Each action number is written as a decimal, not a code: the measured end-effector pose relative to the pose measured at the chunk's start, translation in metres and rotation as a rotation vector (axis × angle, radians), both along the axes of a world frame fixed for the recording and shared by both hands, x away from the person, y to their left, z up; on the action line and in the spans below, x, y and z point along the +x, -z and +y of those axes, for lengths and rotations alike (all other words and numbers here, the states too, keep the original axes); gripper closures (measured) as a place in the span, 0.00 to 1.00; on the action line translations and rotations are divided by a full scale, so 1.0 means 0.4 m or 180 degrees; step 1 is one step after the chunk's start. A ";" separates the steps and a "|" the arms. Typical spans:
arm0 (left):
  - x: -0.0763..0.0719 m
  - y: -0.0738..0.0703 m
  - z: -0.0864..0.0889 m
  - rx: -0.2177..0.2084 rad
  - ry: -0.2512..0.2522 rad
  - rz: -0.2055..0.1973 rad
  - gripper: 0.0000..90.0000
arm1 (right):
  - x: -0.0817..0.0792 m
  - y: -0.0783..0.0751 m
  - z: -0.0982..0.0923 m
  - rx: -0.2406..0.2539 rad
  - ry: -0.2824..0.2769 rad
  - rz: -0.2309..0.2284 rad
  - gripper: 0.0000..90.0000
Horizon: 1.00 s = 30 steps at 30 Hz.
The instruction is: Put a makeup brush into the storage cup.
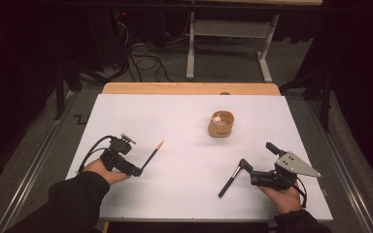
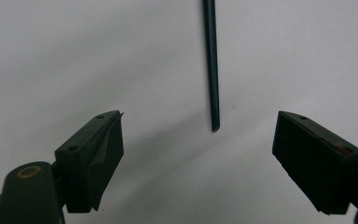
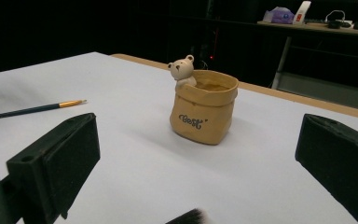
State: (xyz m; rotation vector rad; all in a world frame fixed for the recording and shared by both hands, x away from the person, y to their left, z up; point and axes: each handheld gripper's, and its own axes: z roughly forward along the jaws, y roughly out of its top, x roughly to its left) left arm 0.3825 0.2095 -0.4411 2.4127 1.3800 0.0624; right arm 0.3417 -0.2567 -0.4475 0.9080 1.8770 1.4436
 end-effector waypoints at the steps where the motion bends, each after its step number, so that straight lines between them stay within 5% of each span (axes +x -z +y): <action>1: 0.001 0.002 -0.002 -0.0016 -0.0011 -0.0008 0.23 | 0.000 0.000 0.000 -0.0001 -0.0005 0.0000 0.00; 16: 0.037 0.010 -0.044 -0.0048 0.0152 0.0071 0.49 | 0.002 0.002 0.002 -0.0021 -0.0025 0.0013 0.00; 24: 0.063 -0.004 -0.069 0.0077 0.0255 0.0047 0.56 | 0.002 0.002 0.002 -0.0030 -0.0029 0.0009 0.00; 30: 0.083 0.008 -0.082 0.0159 0.0220 0.0144 0.65 | 0.002 0.002 0.002 -0.0036 -0.0034 0.0008 0.00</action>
